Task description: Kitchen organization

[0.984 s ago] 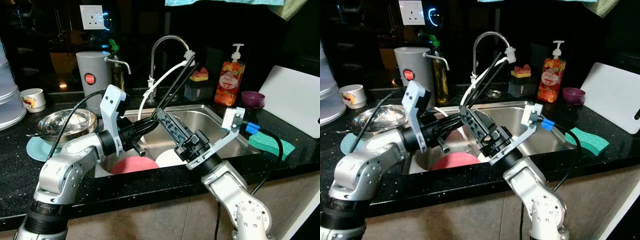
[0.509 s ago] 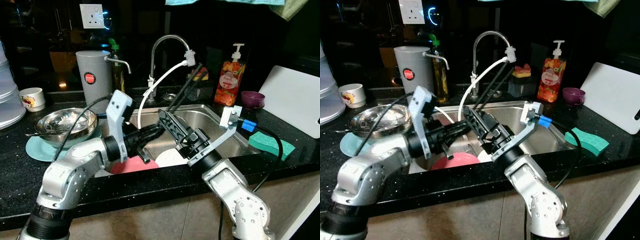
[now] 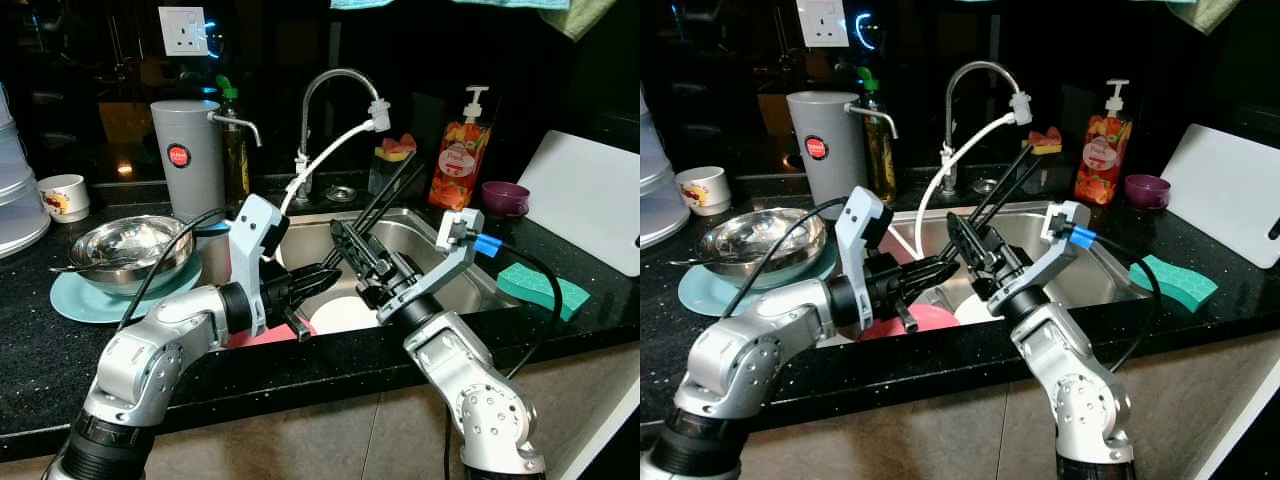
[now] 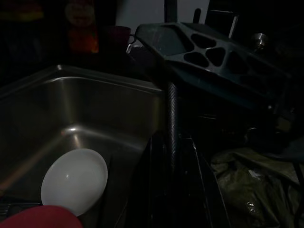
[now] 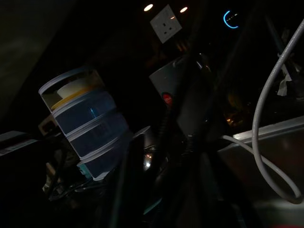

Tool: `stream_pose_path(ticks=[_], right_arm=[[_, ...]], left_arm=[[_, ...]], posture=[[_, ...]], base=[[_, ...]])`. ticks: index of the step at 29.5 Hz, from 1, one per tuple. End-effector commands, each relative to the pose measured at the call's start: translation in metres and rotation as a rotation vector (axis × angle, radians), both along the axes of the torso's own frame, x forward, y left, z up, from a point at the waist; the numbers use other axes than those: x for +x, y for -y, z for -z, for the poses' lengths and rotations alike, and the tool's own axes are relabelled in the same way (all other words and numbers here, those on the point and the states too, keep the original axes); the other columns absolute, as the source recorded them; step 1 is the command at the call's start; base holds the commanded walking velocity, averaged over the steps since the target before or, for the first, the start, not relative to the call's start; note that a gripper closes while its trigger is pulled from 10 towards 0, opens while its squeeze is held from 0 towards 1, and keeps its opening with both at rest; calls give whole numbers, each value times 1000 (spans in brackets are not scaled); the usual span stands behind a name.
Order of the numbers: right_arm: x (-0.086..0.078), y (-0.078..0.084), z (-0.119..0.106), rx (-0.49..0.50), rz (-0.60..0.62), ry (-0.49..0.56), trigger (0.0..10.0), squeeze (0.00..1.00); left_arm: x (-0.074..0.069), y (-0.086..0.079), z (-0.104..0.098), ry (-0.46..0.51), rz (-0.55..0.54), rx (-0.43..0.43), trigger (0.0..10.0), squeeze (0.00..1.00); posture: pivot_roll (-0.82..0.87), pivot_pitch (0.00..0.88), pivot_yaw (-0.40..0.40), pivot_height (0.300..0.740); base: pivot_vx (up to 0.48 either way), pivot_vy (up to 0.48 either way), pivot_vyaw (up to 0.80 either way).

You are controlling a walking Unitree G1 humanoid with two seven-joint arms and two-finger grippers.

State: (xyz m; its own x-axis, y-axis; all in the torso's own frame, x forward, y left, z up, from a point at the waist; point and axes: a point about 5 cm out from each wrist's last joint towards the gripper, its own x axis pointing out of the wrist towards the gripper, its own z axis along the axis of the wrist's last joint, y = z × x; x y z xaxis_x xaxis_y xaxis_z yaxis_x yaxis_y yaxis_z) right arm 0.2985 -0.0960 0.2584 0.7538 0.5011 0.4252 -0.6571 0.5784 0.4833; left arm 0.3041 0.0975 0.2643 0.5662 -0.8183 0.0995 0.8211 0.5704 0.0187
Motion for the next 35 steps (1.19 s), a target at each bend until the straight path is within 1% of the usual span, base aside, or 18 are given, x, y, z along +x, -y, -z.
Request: stream_pose_path(ticks=[1, 11, 14, 16, 17, 20, 21, 22, 23, 24, 25, 26, 27, 28, 29, 31, 32, 35], right_arm=[[2, 2, 0, 6, 17, 1, 0, 0], [4, 2, 1, 13, 15, -1, 0, 0], [5, 1, 1, 16, 10, 2, 0, 0], [5, 1, 1, 16, 9, 2, 0, 0], [5, 0, 1, 16, 8, 1, 0, 0], [6, -1, 3, 12, 7, -1, 0, 0], [8, -2, 5, 4, 10, -9, 471, 0], [10, -3, 7, -18, 26, -17, 10000, 0], [12, -3, 8, -34, 37, -22, 10000, 0], [12, -3, 8, -34, 37, -22, 10000, 0], [17, -3, 10, -59, 74, -29, 10000, 0], [17, -3, 10, -59, 74, -29, 10000, 0], [27, -3, 12, -79, 125, -49, 10000, 0], [31, -3, 13, -84, 142, -58, 10000, 0], [31, -3, 13, -84, 142, -58, 10000, 0], [43, -5, 17, -117, 189, -74, 10000, 0], [43, -5, 17, -117, 189, -74, 10000, 0], [65, -10, 24, -178, 273, -113, 10000, 0]], left_arm=[[7, -4, 5, -24, -62, 12, 10000, 0], [10, -5, 8, -31, -111, 33, 10000, 0], [20, -10, 6, -29, -207, 21, 10000, 0], [22, -11, 5, -31, -225, 14, 10000, 0], [25, -13, 4, -37, -240, 3, 10000, 1000], [27, -16, 2, -37, -267, -12, 10000, 1000], [26, -19, -2, -23, -277, -41, 10000, 0], [24, -22, -7, -10, -279, -81, 10000, 0], [22, -24, -10, -1, -279, -109, 10000, 0], [22, -24, -10, -1, -279, -109, 10000, 0], [15, -28, -15, 21, -251, -157, 10000, 0], [15, -28, -15, 21, -251, -157, 10000, 0], [5, -30, -17, 35, -198, -185, 10000, 0], [0, -30, -17, 37, -171, -192, 10000, 0], [0, -30, -17, 37, -171, -192, 10000, 0], [-10, -30, -15, 44, -121, -188, 10000, 0], [-10, -30, -15, 44, -121, -188, 10000, 0], [-19, -30, -9, 33, -109, -165, 10000, 0]], posture=[[125, 0, -61, 740], [132, 0, -64, 740], [132, 0, -64, 740], [132, 0, -64, 740], [132, 0, -64, 740], [145, 0, -72, 740], [151, 0, -78, 740], [156, 0, -83, 740], [156, 0, -83, 740], [156, 0, -83, 740], [171, 0, -98, 740], [171, 0, -98, 740], [177, 0, -105, 740], [177, 0, -105, 740], [177, 0, -105, 740], [196, 7, -115, 740], [196, 7, -115, 740], [215, 18, -121, 740]], base=[[0, 0, 0], [0, 0, 0], [0, 0, 0], [0, 0, 0], [0, 0, 0], [0, 0, 0], [0, 0, 0], [0, 0, 0], [0, 0, 0], [0, 0, 0], [0, 0, 0], [0, 0, 0], [0, 0, 0], [0, 0, 0], [0, 0, 0], [0, 0, 0], [0, 0, 0], [0, 0, 0]])
